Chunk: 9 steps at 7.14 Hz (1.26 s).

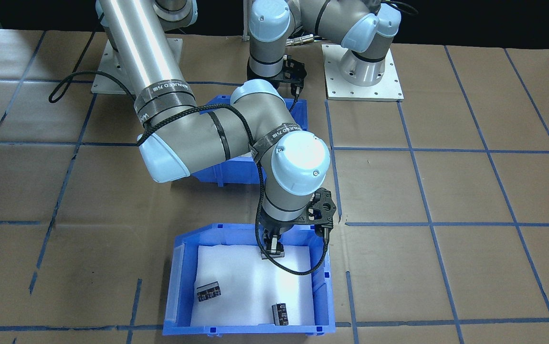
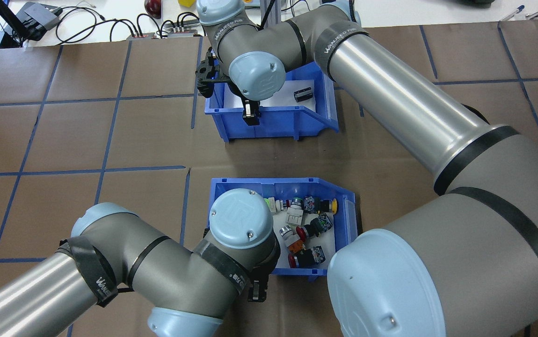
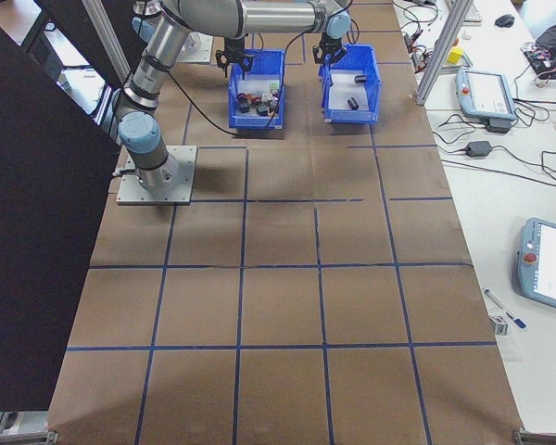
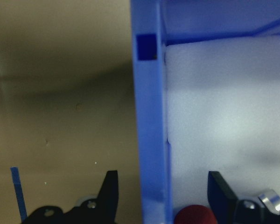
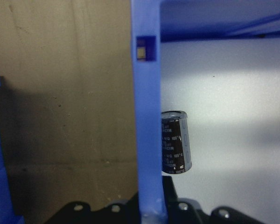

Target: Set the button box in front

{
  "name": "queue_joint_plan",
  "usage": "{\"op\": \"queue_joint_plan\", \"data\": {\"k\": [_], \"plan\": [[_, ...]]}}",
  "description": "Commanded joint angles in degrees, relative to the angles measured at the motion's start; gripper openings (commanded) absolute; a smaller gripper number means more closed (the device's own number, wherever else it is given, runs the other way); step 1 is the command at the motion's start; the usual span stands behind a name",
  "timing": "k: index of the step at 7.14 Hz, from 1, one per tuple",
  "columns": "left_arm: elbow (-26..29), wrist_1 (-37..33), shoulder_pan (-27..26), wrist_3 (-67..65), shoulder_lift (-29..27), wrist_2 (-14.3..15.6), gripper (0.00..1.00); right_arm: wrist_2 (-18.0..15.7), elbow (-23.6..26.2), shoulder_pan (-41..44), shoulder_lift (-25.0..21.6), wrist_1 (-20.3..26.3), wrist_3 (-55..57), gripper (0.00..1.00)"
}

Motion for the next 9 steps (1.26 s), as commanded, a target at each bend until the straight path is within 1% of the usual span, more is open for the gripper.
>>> {"op": "queue_joint_plan", "data": {"k": [1, 2, 3, 4, 5, 6, 7, 8, 9], "plan": [[-5.61, 12.97, 0.17, 0.49, 0.69, -2.21, 0.01, -1.50, -0.49, -1.92, -2.50, 0.13, -0.43, 0.06], [-5.99, 14.08, 0.78, 1.19, 1.82, -2.39, 0.00, -2.46, -0.14, -4.89, -3.12, 0.21, -1.65, 0.05], [-4.16, 12.61, 1.66, 1.11, 3.23, -2.04, 0.00, -2.56, 0.04, -7.88, -3.74, 0.39, -6.28, 0.05], [-1.10, 4.24, 4.28, 4.59, 6.29, -1.43, 0.00, -2.39, 0.04, -11.30, -4.70, 0.56, -8.76, 0.05], [2.41, -5.07, 10.13, 11.15, 9.45, -1.42, 0.00, -2.39, 0.12, -14.29, -5.75, 1.26, -12.35, 0.05], [4.88, -10.03, 16.46, 17.31, 10.53, -1.42, 0.00, -2.30, 0.12, -17.02, -6.72, 2.14, -14.65, 0.05], [6.91, -10.87, 20.96, 22.24, 8.71, -1.42, 0.00, -2.21, 0.12, -19.57, -7.95, 3.71, -18.41, 0.05], [9.10, -10.70, 23.53, 26.38, 6.43, -1.42, 0.00, -2.21, 0.21, -22.73, -9.27, 5.47, -22.28, 0.05], [12.78, -10.09, 24.51, 27.29, 2.14, -1.42, 0.00, -2.04, 1.34, -25.80, -11.02, 6.62, -26.58, 0.05]]}}
